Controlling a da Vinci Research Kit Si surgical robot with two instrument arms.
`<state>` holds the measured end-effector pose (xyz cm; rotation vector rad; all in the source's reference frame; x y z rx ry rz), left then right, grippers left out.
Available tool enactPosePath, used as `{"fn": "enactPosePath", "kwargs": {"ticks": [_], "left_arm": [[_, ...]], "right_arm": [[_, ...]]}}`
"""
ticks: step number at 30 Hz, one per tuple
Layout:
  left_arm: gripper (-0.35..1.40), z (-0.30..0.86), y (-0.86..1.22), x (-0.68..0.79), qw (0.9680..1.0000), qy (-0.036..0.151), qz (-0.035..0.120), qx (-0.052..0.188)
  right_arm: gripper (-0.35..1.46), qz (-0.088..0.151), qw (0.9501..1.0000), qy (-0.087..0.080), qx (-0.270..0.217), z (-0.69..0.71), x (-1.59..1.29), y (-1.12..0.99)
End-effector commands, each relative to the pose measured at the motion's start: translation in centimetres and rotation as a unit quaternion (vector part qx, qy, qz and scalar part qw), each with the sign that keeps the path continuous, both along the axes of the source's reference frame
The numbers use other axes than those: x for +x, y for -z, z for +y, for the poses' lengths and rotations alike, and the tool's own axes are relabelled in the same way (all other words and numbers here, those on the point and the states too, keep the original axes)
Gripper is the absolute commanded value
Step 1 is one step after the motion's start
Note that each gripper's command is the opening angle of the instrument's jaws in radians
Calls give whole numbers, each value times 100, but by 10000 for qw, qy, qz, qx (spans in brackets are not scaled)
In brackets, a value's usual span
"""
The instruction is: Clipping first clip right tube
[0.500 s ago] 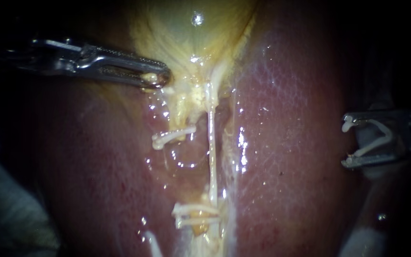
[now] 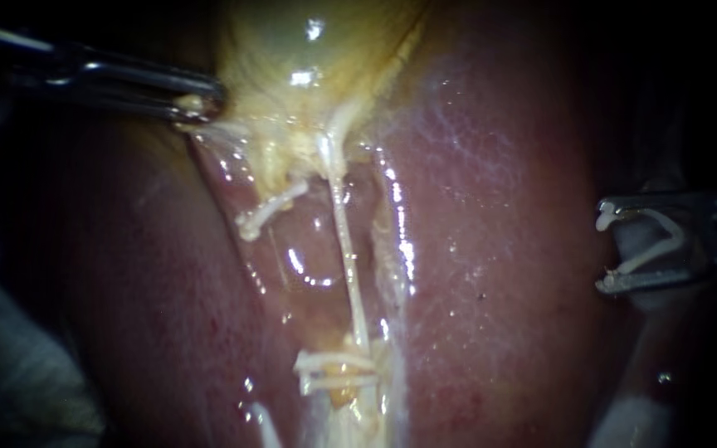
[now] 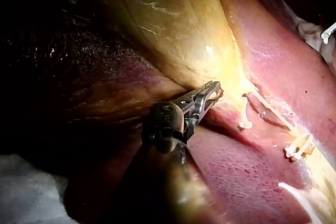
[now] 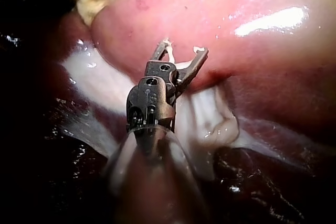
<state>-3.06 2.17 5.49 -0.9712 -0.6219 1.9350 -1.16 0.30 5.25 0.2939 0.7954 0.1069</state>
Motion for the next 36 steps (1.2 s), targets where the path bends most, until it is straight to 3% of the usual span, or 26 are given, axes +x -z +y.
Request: {"fn": "enactPosePath", "kwargs": {"ticks": [1,9,16,27,36], "left_arm": [[-35,1,1,-1,10000,25,-7,6],[-35,-1,3,-3,10000,47,-10,2],[-35,-1,4,-5,10000,56,-5,2],[-35,-1,4,-7,10000,61,-2,2],[-35,-2,4,-10,10000,85,5,26]], "right_arm": [[50,-4,10000,-4,0,0,0,0],[50,105,9999,44,104,-1,4,2],[50,676,9965,178,449,-7,29,9],[50,1132,9884,-46,1008,-25,97,20],[50,1186,9812,-307,1493,-39,143,-2]]}}
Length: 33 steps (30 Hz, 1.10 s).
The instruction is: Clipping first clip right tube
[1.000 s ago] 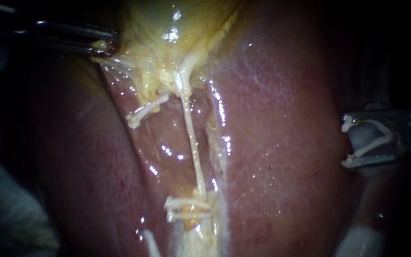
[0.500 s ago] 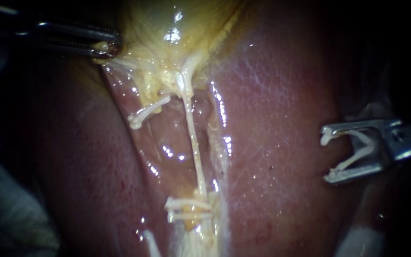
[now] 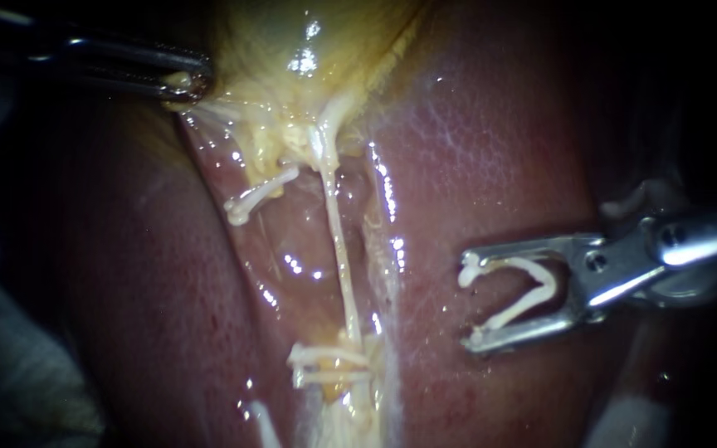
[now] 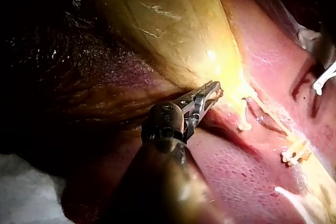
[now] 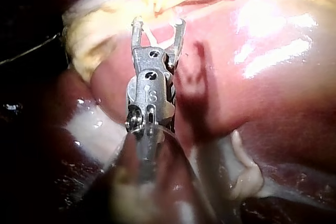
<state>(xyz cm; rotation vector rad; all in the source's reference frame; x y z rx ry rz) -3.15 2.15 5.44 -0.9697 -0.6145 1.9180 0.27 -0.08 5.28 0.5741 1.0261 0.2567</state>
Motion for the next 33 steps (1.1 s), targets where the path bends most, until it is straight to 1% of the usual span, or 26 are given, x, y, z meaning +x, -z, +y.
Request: {"fn": "enactPosePath", "kwargs": {"ticks": [1,5,7,11,14,21,24,33], "left_arm": [[-35,0,0,0,10000,-2,-1,6],[-35,-1,0,-1,10000,1,1,6],[-35,-1,0,-2,10000,3,2,6],[-35,-1,0,-2,10000,3,3,6],[-35,-1,0,-2,10000,4,3,5],[-35,-1,1,-2,10000,6,4,6],[-35,-1,1,-2,10000,6,4,5],[-35,-1,1,-3,10000,20,15,-3]], "right_arm": [[50,8,10000,-26,66,-2,4,-3],[50,94,9990,-164,396,-6,24,-18],[50,121,9984,-192,519,-6,32,-25],[50,88,9964,-324,780,-7,46,-44],[50,46,9954,-375,876,-7,51,-61],[50,-47,9940,-462,994,-6,50,-98],[50,-89,9930,-501,1068,-6,49,-111],[50,-137,9919,-570,1125,-11,56,-136]]}}
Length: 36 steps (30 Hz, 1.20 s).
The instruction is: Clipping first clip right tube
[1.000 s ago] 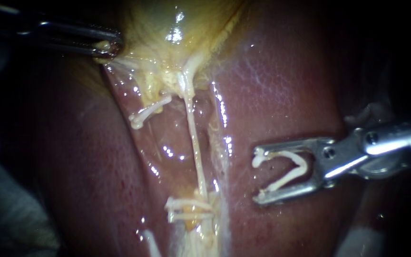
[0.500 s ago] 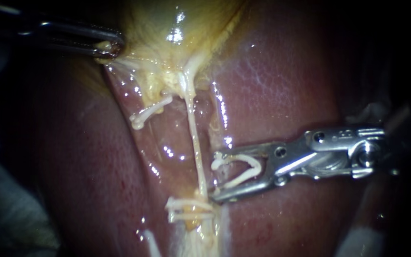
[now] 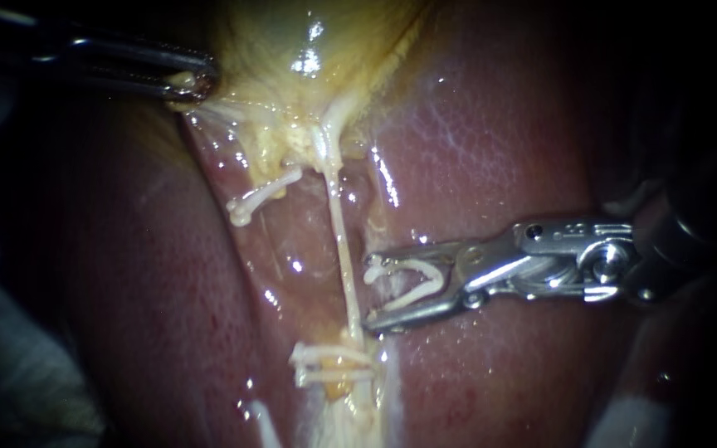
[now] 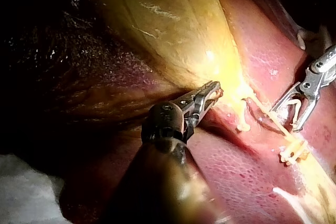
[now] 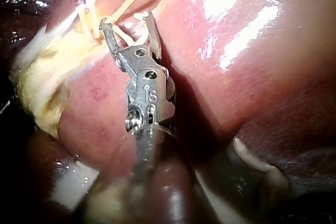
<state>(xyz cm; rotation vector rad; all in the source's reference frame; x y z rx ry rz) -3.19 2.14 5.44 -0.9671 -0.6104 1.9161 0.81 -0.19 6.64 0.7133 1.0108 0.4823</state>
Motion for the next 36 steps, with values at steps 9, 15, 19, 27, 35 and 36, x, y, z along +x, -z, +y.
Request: {"fn": "enactPosePath", "kwargs": {"ticks": [9,15,19,27,35,36], "left_arm": [[-35,0,0,-1,10000,-11,-1,-27],[-35,-1,1,-2,10000,-8,1,-27],[-35,-1,1,-2,10000,-8,1,-27],[-35,-1,1,-2,10000,-7,2,-27],[-35,-1,1,-2,10000,-7,2,-27],[-35,-1,1,-2,10000,-7,2,-27]], "right_arm": [[50,207,9995,-209,82,-7,24,-8],[50,404,9985,-294,244,-11,37,-4],[50,514,9978,-240,347,-16,41,3],[49,893,9943,-70,581,-28,45,27],[42,1081,9911,152,758,-31,47,40],[40,1085,9908,179,788,-32,47,40]]}}
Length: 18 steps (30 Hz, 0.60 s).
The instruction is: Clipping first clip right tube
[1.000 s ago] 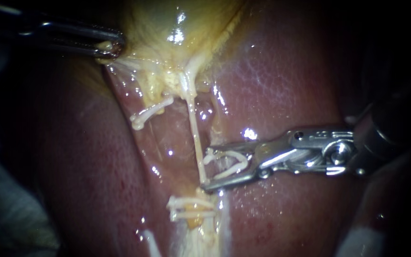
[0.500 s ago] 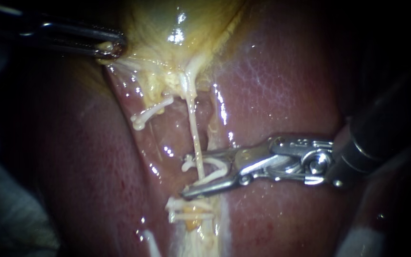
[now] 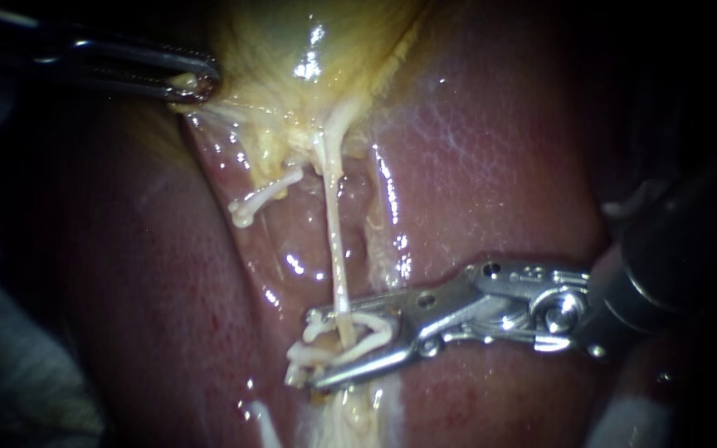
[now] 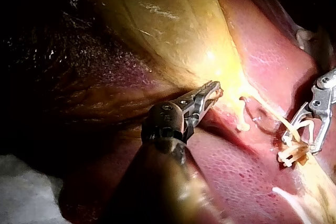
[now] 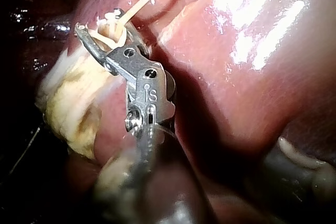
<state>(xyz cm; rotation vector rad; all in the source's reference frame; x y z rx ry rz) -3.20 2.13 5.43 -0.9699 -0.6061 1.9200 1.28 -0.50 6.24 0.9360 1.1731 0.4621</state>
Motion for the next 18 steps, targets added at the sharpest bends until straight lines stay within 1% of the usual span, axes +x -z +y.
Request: {"fn": "enactPosePath", "kwargs": {"ticks": [1,2,8,10,18], "left_arm": [[-35,0,0,0,10000,0,0,0],[-35,0,1,0,10000,1,0,0],[-35,0,1,0,10000,1,1,0],[-35,0,1,0,10000,1,1,0],[-35,0,1,0,10000,2,1,0]], "right_arm": [[37,-23,10000,24,70,0,-1,0],[35,-10,10000,50,74,-1,-1,1],[18,-24,10000,13,78,2,-5,5],[10,-28,10000,0,82,4,-6,6],[-15,-112,9998,-171,77,7,-10,10]]}}
